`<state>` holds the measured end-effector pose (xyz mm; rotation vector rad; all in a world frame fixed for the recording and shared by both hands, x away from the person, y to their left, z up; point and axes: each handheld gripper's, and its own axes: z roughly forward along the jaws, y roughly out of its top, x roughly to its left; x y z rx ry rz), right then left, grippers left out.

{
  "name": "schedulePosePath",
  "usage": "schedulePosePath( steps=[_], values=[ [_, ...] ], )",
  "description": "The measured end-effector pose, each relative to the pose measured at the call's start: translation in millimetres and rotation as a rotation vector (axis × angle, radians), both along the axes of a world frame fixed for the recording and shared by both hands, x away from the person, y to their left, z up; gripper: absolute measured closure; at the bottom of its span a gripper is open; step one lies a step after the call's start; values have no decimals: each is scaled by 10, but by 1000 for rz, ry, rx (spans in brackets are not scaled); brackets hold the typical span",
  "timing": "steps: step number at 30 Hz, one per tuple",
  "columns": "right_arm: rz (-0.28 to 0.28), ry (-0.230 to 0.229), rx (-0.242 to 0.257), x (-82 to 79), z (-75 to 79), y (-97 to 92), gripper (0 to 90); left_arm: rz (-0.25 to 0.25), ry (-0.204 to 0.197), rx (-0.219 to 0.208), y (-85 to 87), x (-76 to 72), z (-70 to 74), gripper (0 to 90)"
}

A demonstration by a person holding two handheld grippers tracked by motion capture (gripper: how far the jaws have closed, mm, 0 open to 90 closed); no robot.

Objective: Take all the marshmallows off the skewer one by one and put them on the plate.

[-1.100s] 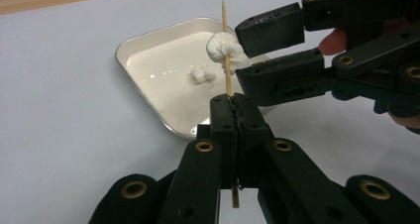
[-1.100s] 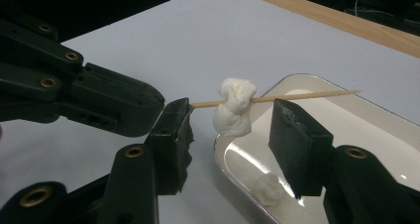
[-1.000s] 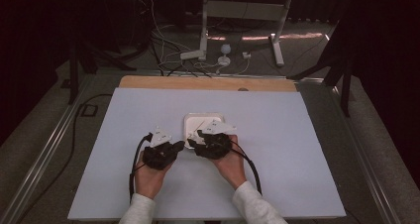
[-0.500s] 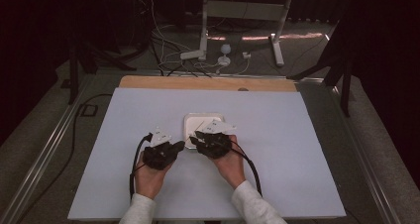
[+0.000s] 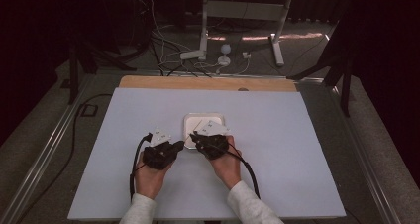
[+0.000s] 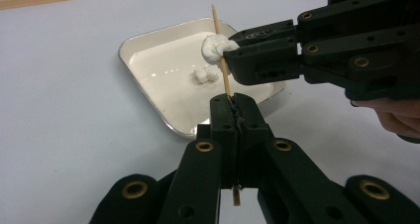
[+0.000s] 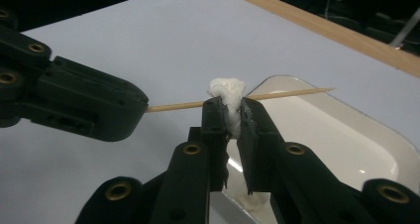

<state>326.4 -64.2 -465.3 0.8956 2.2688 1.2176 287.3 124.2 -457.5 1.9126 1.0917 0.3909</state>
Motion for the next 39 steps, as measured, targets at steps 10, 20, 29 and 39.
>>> schedulePosePath(
  steps=[10,20,29,39],
  values=[
    [-196,42,56,292,-18,-302,849,-37,-19,-7,-30,-46,89,900],
    [-189,92,64,416,7,-533,833,-37,-19,-9,-38,-44,79,900],
    [-83,107,64,368,-19,-451,782,-20,-5,-3,-13,-20,32,900],
    [-54,90,36,332,-27,-403,636,4,2,0,18,-5,10,900]
  ],
)
